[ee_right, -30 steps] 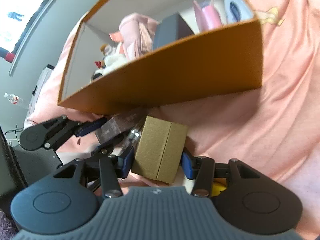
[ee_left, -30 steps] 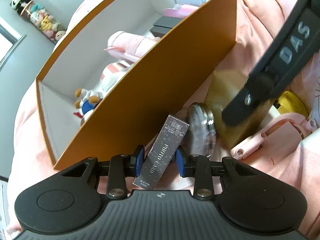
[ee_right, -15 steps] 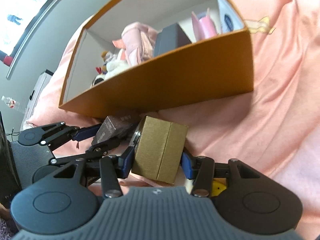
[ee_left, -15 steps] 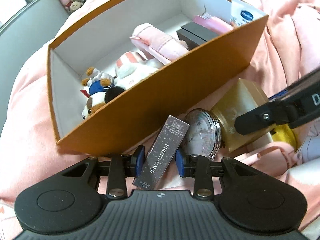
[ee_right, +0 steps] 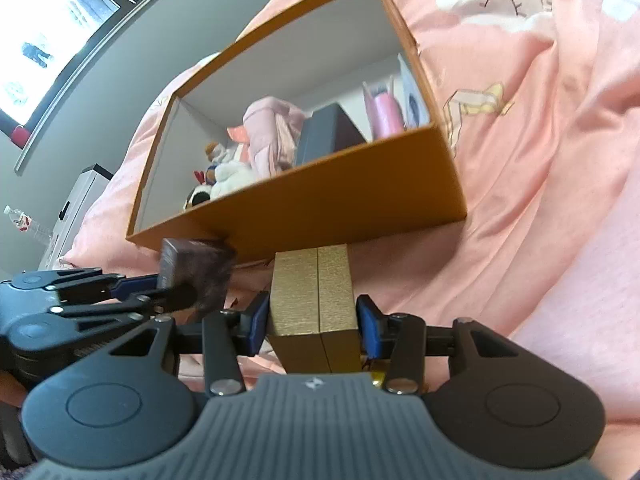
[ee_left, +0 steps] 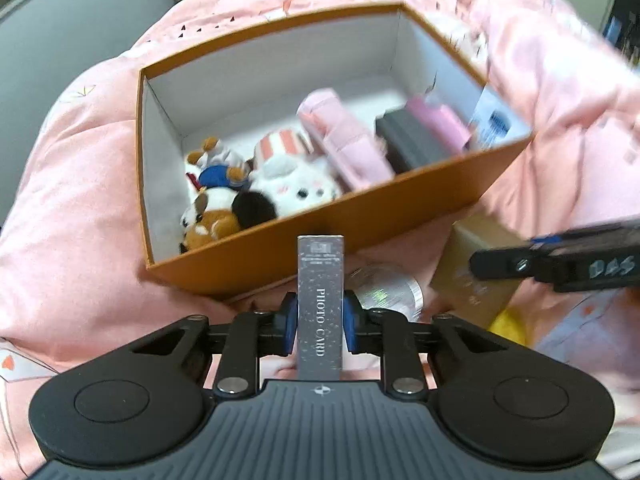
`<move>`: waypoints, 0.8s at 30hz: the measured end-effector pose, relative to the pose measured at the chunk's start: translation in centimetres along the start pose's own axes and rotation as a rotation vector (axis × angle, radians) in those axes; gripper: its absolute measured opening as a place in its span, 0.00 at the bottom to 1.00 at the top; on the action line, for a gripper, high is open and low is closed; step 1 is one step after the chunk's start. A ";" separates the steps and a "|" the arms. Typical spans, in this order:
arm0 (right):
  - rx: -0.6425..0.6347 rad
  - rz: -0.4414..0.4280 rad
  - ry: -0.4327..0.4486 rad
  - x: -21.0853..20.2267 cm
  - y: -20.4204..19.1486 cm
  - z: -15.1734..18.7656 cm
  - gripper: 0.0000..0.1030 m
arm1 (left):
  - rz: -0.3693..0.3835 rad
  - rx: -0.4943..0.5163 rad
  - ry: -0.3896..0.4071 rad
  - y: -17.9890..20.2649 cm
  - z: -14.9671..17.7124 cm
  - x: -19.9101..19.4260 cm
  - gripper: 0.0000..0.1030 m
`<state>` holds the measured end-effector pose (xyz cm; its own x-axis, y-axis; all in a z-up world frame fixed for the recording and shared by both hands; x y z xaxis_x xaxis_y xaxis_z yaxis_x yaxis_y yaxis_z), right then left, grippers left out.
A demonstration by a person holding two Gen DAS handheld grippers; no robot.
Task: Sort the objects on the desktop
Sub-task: 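Lift the gold box and PHOTO CARD box with both grippers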
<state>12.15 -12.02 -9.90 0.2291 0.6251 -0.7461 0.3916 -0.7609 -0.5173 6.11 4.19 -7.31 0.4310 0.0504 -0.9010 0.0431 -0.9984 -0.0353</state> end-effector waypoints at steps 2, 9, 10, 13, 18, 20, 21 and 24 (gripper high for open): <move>-0.002 -0.005 0.009 -0.4 0.1 -0.3 0.47 | 0.030 -0.015 0.016 0.1 -0.5 -0.6 0.25; -0.012 0.012 0.020 -1.6 0.8 -1.3 0.47 | 0.038 -0.017 0.019 -0.1 -0.6 -1.1 0.25; -0.013 0.009 0.023 -1.8 0.8 -1.5 0.47 | 0.059 -0.030 0.024 -0.2 -0.7 -1.4 0.25; -0.019 -0.012 0.030 -2.8 0.6 -2.0 0.47 | 0.125 -0.057 0.041 -0.2 -1.3 -2.4 0.25; -0.078 -0.039 0.048 -4.8 -0.5 -3.3 0.47 | 0.212 -0.075 0.093 0.2 -2.4 -4.3 0.25; -0.101 -0.059 0.056 -5.7 -1.2 -4.1 0.47 | 0.215 -0.074 0.128 0.3 -3.0 -5.1 0.25; -0.111 -0.074 0.064 -6.3 -1.6 -4.6 0.47 | 0.217 -0.075 0.144 0.3 -3.4 -5.4 0.25; -0.145 -0.098 0.099 -7.5 -2.5 -6.3 0.47 | 0.226 -0.079 0.190 0.1 -4.9 -6.0 0.25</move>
Point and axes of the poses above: each gripper's, at about its wrist camera, not at the fingertips, and x roughly the way its jaws point, y to its right, z to its underside, the point moved 6 cm from there along x, roughly the way its jaws point, and after that the axes turned 2 degrees about -y, right-handed, at the moved point
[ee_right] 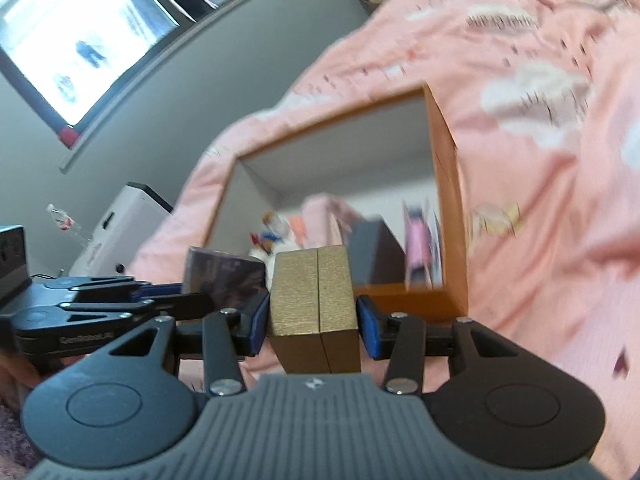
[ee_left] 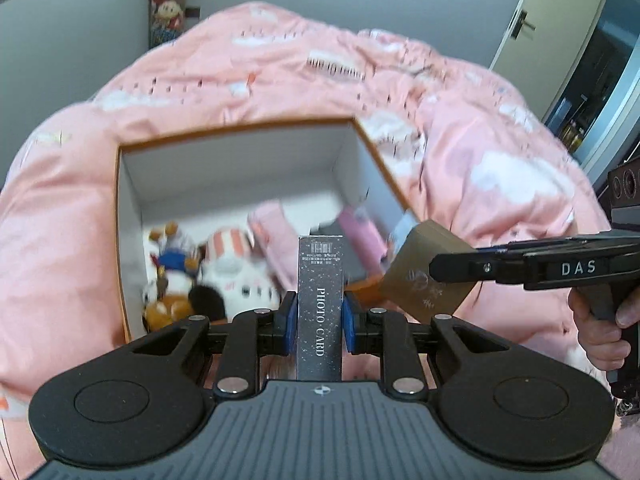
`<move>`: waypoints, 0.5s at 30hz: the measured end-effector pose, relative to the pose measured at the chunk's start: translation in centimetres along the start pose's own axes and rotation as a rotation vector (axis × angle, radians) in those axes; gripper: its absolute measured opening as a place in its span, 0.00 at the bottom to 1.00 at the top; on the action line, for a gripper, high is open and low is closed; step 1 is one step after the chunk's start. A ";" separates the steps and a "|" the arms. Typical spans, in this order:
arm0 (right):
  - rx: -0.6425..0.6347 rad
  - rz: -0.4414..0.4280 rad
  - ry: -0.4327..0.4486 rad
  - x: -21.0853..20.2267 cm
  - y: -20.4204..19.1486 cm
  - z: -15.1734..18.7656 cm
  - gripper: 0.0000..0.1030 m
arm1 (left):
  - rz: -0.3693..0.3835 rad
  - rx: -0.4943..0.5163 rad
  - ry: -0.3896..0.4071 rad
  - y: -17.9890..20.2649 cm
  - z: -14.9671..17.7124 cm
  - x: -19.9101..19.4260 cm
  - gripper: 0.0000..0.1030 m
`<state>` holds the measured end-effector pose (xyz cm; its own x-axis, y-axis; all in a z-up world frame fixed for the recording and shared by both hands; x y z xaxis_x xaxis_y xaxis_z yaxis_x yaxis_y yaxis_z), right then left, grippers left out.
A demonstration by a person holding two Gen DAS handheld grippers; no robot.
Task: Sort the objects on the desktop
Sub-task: 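Lift the gold box and PHOTO CARD box with both grippers, then carry the gold box and PHOTO CARD box over the shoebox with both grippers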
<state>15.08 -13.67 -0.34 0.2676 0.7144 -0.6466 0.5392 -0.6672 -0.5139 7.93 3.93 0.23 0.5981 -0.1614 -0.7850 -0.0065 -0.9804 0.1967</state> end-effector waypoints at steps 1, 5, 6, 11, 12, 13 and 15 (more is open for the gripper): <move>-0.015 0.005 0.016 -0.2 -0.2 -0.7 0.47 | 0.000 0.000 0.014 0.0 -0.6 0.1 0.25; -0.110 0.083 0.085 0.0 -0.7 -3.7 0.47 | 0.011 -0.007 0.046 -0.3 -2.3 1.0 0.25; -0.138 0.109 0.097 0.4 -0.6 -4.4 0.47 | 0.024 -0.015 0.049 -0.3 -2.8 1.5 0.25; -0.278 0.266 0.094 3.4 0.1 -7.0 0.47 | 0.101 -0.050 0.047 -0.3 -4.2 4.1 0.25; -0.320 0.299 0.090 4.1 0.0 -7.4 0.47 | 0.117 -0.062 0.044 -0.3 -4.4 4.8 0.25; -0.358 0.322 0.082 4.7 0.1 -7.6 0.47 | 0.126 -0.072 0.041 -0.4 -4.5 5.3 0.25; -0.422 0.351 0.064 5.8 0.1 -7.9 0.47 | 0.137 -0.082 0.034 -0.5 -4.7 6.3 0.25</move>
Point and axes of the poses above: each gripper's, at about its wrist camera, not at the fingertips, and x roughly the way its jaws point, y to its right, z to its underside, the point moved 6 cm from there along x, roughly the way its jaws point, and after that the axes turned 2 degrees about -y, right-handed, at the moved point
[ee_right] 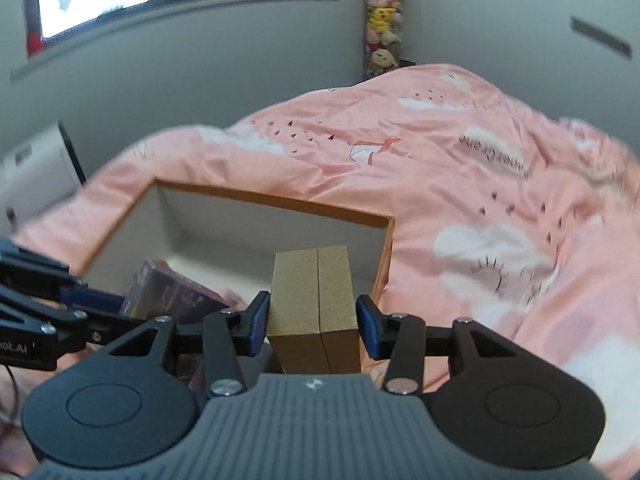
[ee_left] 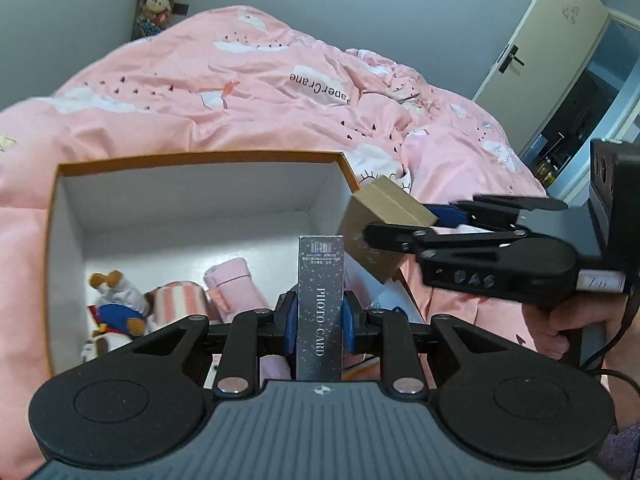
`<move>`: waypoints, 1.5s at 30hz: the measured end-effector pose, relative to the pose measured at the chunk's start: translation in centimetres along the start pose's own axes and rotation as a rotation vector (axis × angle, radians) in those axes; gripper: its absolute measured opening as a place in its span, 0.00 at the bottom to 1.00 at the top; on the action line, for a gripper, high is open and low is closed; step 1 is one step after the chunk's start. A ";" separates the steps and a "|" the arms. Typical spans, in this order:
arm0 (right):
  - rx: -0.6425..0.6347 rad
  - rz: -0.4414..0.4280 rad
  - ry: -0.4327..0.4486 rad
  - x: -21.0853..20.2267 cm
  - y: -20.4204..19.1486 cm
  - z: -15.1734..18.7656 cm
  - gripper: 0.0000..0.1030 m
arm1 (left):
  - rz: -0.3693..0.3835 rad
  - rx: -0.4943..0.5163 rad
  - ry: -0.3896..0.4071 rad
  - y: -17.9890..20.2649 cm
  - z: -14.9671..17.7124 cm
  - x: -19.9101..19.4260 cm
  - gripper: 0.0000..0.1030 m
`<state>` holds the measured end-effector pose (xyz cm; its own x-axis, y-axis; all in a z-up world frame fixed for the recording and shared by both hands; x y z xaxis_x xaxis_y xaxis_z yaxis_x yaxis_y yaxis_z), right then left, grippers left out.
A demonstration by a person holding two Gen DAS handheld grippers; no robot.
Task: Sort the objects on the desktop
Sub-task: 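Carry the gold box and PHOTO CARD box over the shoebox with both grippers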
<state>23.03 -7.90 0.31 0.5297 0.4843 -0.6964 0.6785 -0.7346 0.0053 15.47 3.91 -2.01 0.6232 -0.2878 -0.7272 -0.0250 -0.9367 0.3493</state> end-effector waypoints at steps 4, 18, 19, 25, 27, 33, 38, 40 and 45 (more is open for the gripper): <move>-0.183 0.060 -0.025 1.7 -1.2 -0.3 0.47 | 0.022 -0.019 -0.008 -0.5 -0.1 1.5 0.25; -0.850 0.313 -0.144 6.8 -6.0 1.4 0.46 | 0.034 -0.052 -0.003 -2.5 1.2 2.3 0.25; -0.856 0.308 -0.158 6.9 -6.0 1.4 0.46 | 0.043 -0.061 0.000 -2.7 1.3 2.3 0.25; -0.853 0.259 -0.231 7.3 -6.1 1.5 0.46 | 0.072 -0.095 0.012 -3.4 1.6 2.2 0.25; -0.836 0.247 -0.249 7.6 -6.3 1.6 0.46 | 0.080 -0.109 0.015 -3.7 1.7 2.2 0.25; -0.600 0.199 -0.270 7.6 -4.8 -0.3 0.46 | 0.094 -0.134 0.020 -4.2 1.7 2.4 0.25; -0.298 0.117 -0.288 7.2 -1.8 -1.4 0.46 | 0.097 -0.139 0.021 -4.3 1.7 2.4 0.25; -0.189 0.091 -0.288 7.2 -0.9 -1.5 0.46 | 0.098 -0.142 0.021 -4.3 1.7 2.4 0.25; 0.080 0.038 -0.318 6.9 0.9 -0.9 0.46 | 0.098 -0.148 0.019 -4.4 1.6 2.4 0.25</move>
Point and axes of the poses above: each gripper's, at about its wrist camera, not at the fingertips, and x roughly the way its jaws point, y to its right, z to its underside, the point moved 6 cm from there along x, roughly the way its jaws point, and after that the axes turned 2 degrees about -y, right-handed, at the moved point
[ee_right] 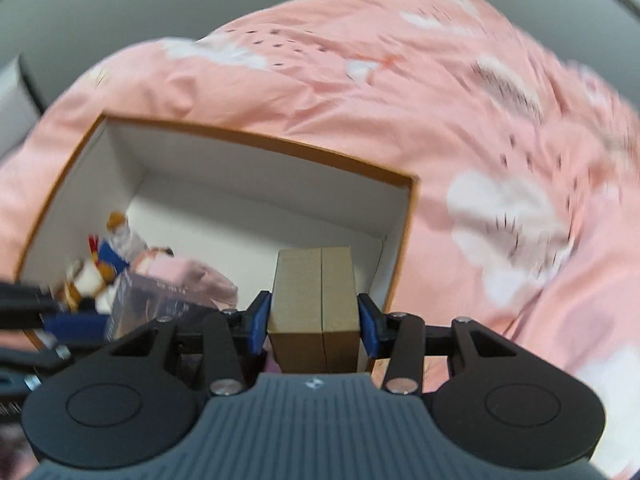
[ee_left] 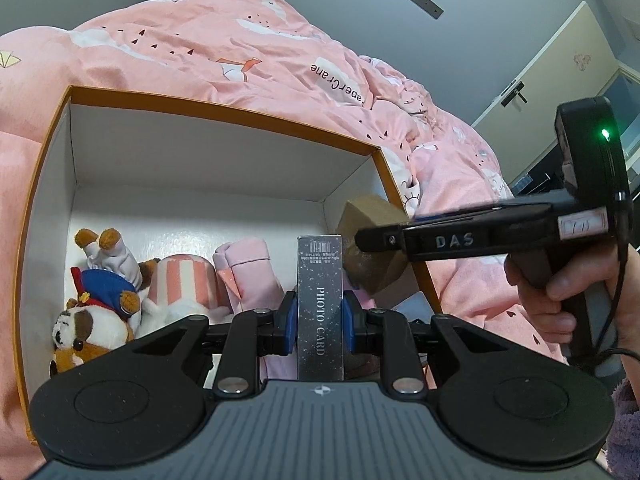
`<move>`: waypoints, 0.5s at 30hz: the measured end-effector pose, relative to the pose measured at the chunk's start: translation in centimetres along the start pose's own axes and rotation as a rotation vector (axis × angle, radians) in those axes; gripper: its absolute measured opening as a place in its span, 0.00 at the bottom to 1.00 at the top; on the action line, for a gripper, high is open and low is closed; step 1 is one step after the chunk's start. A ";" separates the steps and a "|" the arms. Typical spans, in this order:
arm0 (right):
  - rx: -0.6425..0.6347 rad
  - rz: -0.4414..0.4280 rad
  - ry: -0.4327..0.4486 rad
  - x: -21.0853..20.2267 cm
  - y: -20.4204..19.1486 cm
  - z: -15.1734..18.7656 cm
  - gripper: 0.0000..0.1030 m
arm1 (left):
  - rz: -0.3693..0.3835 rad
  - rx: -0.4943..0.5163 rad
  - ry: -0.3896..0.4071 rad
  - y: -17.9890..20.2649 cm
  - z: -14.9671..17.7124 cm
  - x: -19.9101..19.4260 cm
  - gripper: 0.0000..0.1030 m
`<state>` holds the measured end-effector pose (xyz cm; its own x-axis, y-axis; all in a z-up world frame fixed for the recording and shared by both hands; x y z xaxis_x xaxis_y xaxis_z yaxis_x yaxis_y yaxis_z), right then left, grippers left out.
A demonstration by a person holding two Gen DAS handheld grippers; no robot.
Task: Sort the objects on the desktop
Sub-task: 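Carry the gold box and PHOTO CARD box over the shoebox with both grippers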
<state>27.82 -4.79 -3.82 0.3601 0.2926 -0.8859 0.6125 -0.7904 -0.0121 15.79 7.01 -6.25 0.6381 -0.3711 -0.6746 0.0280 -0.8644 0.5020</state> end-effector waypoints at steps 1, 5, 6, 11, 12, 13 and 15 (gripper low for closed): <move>0.039 -0.015 -0.018 0.2 -0.2 0.3 0.46 | -0.005 -0.001 -0.003 0.0 0.0 0.1 0.25; 0.067 0.026 -0.029 0.3 -0.3 0.6 0.46 | -0.006 -0.001 -0.010 0.0 0.2 0.3 0.25; 0.051 0.033 -0.020 0.2 -0.4 0.7 0.46 | -0.007 0.001 -0.011 0.0 0.2 0.3 0.25; -0.135 0.109 0.078 -1.5 -2.3 0.2 0.45 | -0.004 0.020 0.004 0.2 -0.2 -0.2 0.25; -0.149 0.122 0.100 -2.2 -2.3 0.0 0.45 | -0.003 0.022 0.010 0.4 -0.5 -0.4 0.25; -0.155 0.127 0.121 -2.7 -2.2 -0.3 0.45 | 0.000 0.020 0.013 0.5 -0.8 -0.5 0.25; -0.150 0.128 0.152 -3.6 -1.8 -0.7 0.46 | 0.025 0.006 0.020 0.9 -1.6 -0.7 0.25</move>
<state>25.95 -4.06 -0.24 0.5363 0.2820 -0.7955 0.6485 -0.7410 0.1745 16.59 7.04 -4.53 0.6535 -0.3855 -0.6514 0.0075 -0.8572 0.5149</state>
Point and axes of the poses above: each gripper's, at about its wrist camera, not at the fingertips, and x roughly the way its jaws point, y to its right, z to its underside, the point moved 6 cm from there along x, roughly the way its jaws point, and after that the axes turned 2 degrees about -y, right-handed, at the moved point
